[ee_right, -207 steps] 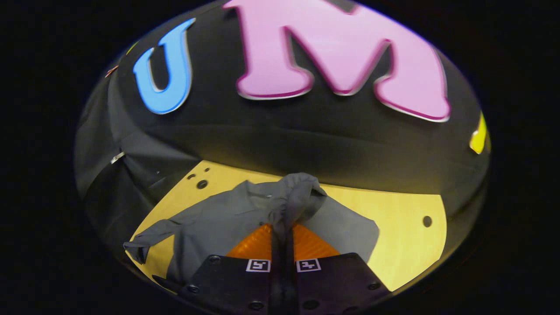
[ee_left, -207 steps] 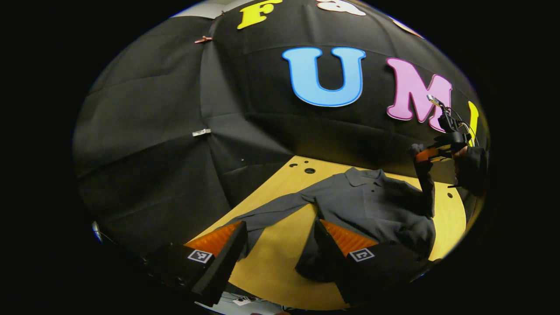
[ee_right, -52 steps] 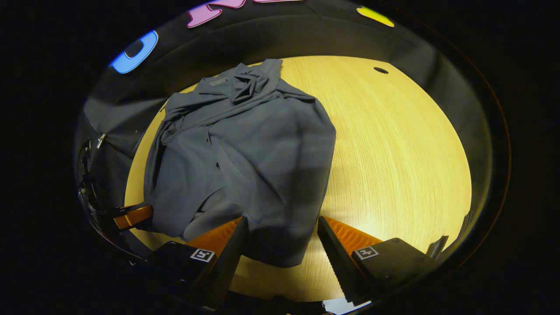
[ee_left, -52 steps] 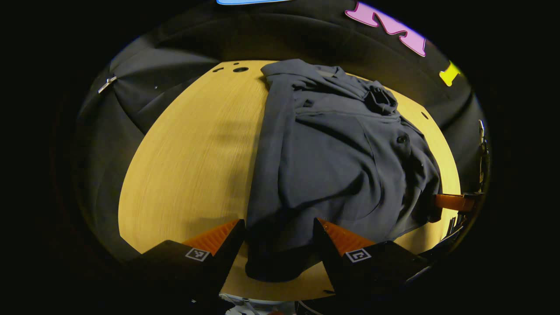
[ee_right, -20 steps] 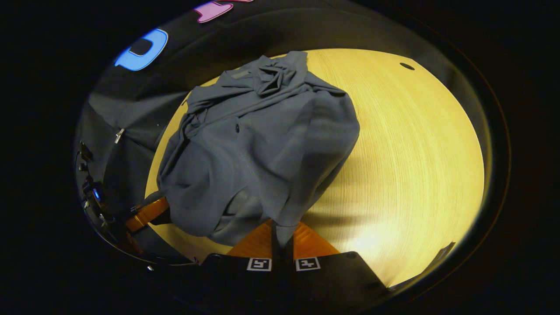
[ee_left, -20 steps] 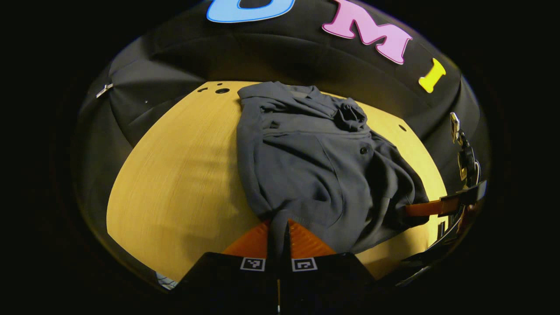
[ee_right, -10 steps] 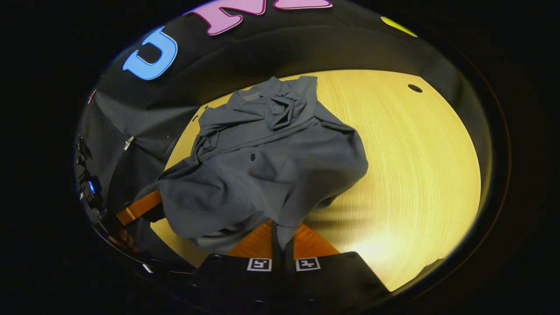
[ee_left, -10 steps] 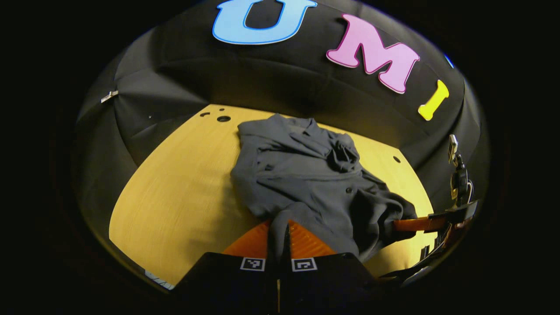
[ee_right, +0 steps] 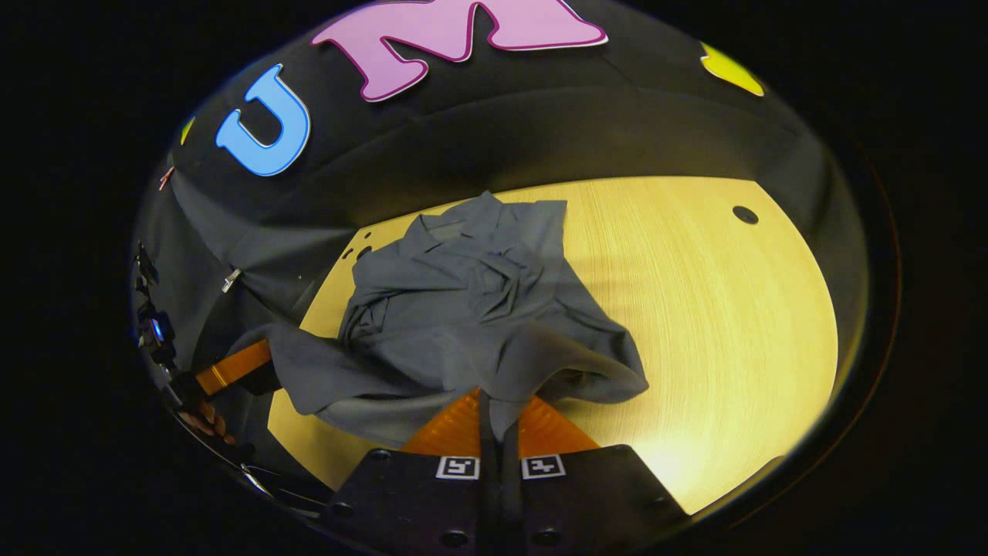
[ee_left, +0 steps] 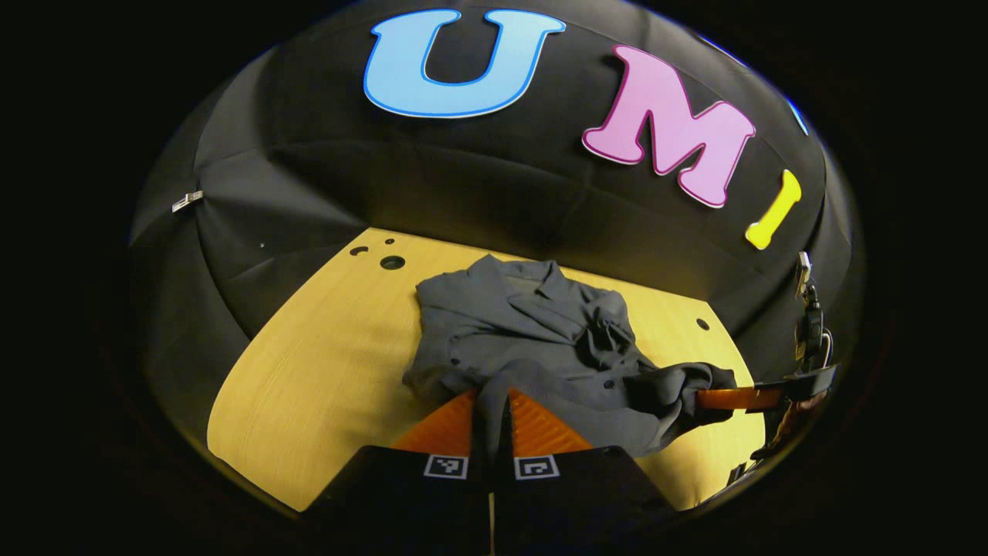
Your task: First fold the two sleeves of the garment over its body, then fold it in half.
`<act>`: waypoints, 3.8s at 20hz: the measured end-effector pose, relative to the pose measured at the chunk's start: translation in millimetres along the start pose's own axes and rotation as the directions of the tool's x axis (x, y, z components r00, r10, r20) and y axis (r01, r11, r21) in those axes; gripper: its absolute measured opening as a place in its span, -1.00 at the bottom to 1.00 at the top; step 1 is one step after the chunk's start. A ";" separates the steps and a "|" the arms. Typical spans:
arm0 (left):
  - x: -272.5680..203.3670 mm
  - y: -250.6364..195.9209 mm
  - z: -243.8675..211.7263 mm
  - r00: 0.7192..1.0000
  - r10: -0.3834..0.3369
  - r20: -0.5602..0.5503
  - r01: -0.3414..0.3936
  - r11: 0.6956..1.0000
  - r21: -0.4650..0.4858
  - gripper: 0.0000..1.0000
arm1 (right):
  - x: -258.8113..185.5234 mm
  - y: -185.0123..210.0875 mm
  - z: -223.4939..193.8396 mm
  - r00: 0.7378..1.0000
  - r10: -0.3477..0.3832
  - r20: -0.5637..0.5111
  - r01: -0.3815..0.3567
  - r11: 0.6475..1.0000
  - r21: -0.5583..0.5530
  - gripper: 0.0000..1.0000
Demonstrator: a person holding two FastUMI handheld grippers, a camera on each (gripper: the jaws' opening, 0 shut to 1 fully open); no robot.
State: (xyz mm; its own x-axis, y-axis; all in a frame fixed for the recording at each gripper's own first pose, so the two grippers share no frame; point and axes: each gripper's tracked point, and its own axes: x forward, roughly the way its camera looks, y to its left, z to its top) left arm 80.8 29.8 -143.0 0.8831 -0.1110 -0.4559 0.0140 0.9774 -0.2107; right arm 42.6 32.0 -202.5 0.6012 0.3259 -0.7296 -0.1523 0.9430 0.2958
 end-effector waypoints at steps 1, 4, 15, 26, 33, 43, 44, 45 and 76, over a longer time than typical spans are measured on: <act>4.4 0.2 8.3 1.000 0.002 0.006 -0.002 1.000 0.003 -0.84 | 5.0 -0.2 7.2 1.000 0.001 0.008 -0.001 1.000 -0.010 -0.89; 21.5 1.1 31.7 1.000 0.010 0.023 -0.010 1.000 0.008 -0.84 | 20.2 1.1 39.9 0.999 0.009 0.052 -0.006 0.998 -0.057 -0.89; 116.8 20.9 103.8 0.997 0.024 0.077 -0.019 0.998 -0.065 -0.84 | 85.2 12.0 157.0 0.977 0.015 0.213 0.001 0.997 -0.075 -0.89; 229.6 46.6 127.8 0.994 0.044 0.102 -0.038 0.997 -0.069 -0.84 | 165.0 -0.3 218.6 0.955 -0.031 0.295 0.074 0.988 -0.138 -0.90; 258.6 40.5 111.9 0.999 0.020 0.026 -0.022 0.998 0.054 -0.77 | 190.8 -26.8 216.0 0.957 -0.074 0.280 0.105 0.990 -0.098 -0.71; 185.8 19.5 162.2 0.987 0.017 0.162 -0.036 0.993 0.116 0.92 | 111.6 -23.5 241.6 0.910 -0.134 0.392 0.194 0.974 -0.118 0.97; 173.2 20.7 166.2 0.985 0.021 0.173 -0.042 0.992 0.122 0.92 | 96.8 -19.9 240.8 0.904 -0.137 0.405 0.203 0.971 -0.125 0.97; 157.8 21.3 171.1 0.982 0.025 0.188 -0.050 0.991 0.126 0.92 | 83.6 -16.5 240.1 0.896 -0.140 0.422 0.215 0.968 -0.133 0.97; -218.5 4.3 44.3 0.869 -0.019 0.495 -0.032 0.995 0.095 0.92 | -220.7 112.5 32.5 0.708 -0.095 0.700 0.229 0.968 -0.099 0.97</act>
State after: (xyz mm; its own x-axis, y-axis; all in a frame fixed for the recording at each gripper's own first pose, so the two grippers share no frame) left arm -91.3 66.3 -6.1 0.9990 -0.0259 0.0360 0.0298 0.9932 -0.1127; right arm -81.7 64.0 11.8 0.9892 0.0939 -0.1127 -0.0878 0.9944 0.0585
